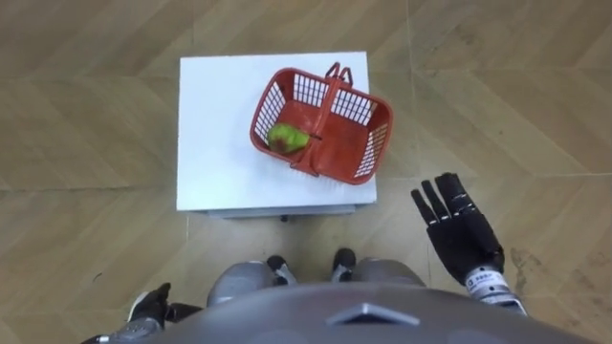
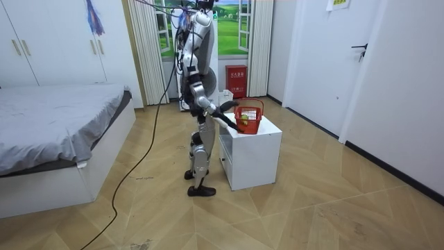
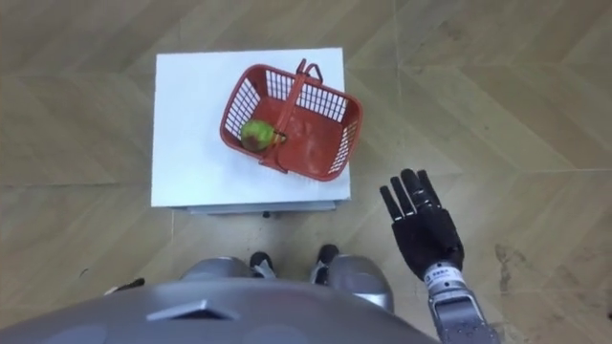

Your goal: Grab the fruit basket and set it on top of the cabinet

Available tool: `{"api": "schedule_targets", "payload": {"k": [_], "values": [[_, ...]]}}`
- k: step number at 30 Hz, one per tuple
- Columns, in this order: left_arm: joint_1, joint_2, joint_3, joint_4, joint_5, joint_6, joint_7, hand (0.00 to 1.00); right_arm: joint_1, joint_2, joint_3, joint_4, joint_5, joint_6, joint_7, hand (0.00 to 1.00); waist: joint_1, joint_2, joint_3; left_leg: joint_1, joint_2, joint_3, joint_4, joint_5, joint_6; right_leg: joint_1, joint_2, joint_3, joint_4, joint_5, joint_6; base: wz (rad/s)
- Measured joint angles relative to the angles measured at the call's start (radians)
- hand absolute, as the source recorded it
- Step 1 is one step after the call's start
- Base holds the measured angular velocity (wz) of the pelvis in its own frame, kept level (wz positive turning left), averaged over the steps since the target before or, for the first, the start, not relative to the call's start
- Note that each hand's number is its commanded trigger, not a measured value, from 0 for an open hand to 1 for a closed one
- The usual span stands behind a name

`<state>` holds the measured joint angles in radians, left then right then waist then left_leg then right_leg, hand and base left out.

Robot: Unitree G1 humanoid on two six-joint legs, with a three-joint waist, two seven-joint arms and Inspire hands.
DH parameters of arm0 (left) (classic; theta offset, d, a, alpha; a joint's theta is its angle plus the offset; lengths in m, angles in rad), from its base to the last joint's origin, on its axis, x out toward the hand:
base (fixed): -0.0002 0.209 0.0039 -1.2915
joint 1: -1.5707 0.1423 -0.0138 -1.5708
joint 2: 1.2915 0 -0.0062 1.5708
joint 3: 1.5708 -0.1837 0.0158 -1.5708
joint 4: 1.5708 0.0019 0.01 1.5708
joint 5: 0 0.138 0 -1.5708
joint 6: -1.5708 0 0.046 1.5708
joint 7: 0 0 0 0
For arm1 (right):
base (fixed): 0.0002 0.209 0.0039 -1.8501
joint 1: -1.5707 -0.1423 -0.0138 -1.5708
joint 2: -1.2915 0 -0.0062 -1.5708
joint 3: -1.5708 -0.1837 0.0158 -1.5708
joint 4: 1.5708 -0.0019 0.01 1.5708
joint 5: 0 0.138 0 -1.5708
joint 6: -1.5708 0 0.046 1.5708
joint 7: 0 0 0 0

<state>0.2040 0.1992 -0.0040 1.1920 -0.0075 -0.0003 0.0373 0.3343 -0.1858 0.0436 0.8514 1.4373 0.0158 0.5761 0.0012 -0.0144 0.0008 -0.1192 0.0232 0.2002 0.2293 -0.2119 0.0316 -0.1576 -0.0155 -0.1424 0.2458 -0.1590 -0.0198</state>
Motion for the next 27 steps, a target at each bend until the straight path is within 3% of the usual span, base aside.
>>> {"api": "schedule_targets", "payload": {"k": [5,9,16,20,21,27], "values": [[-0.001,-0.003,0.033,-0.015,0.0,0.0,0.027,0.0,0.0,0.0,-0.021,0.138,-0.097,0.009,-0.007,0.0,-0.011,-0.002,-0.0008,0.029,-0.001,-0.007,-0.009,-0.001,-0.002,0.033,0.002,-0.007,-0.011,0.0,0.0,0.04],[0.0,-0.006,0.045,-0.022,0.002,0.001,0.05,0.0,-0.029,0.001,-0.035,0.267,-0.236,0.016,-0.085,0.0,-0.026,-0.008,-0.0007,0.062,-0.003,-0.011,-0.017,-0.001,-0.002,0.073,0.001,-0.01,-0.029,-0.001,0.0,0.01],[-0.023,-0.027,0.085,-0.025,0.0,0.0,0.086,0.0,-0.096,0.024,-0.088,0.397,-0.702,0.029,-0.278,0.0,-0.033,-0.017,-0.0023,0.09,-0.011,-0.026,-0.026,-0.001,-0.002,0.117,-0.001,-0.024,-0.059,-0.002,0.004,0.06],[-0.026,-0.028,0.081,-0.024,0.013,0.025,0.089,0.0,-0.155,0.013,-0.085,0.411,-0.847,0.029,-0.367,0.0,-0.027,-0.023,0.0014,0.103,-0.011,-0.027,-0.03,-0.001,-0.002,0.128,0.0,-0.025,-0.062,-0.002,0.004,0.03],[-0.036,-0.028,0.081,-0.023,0.032,0.041,0.089,0.0,-0.167,0.016,-0.085,0.417,-0.883,0.03,-0.39,0.0,-0.025,-0.024,0.0064,0.107,-0.013,-0.041,-0.03,-0.001,-0.002,0.133,-0.001,-0.037,-0.068,-0.002,0.004,0.27],[-0.035,-0.031,0.087,-0.024,0.15,0.107,0.087,0.0,-0.181,0.017,-0.086,0.429,-0.92,0.049,-0.434,0.0,-0.018,-0.021,0.0067,0.116,-0.014,-0.072,-0.039,-0.002,-0.004,0.167,0.001,-0.067,-0.095,-0.003,0.005,0.17]]}}
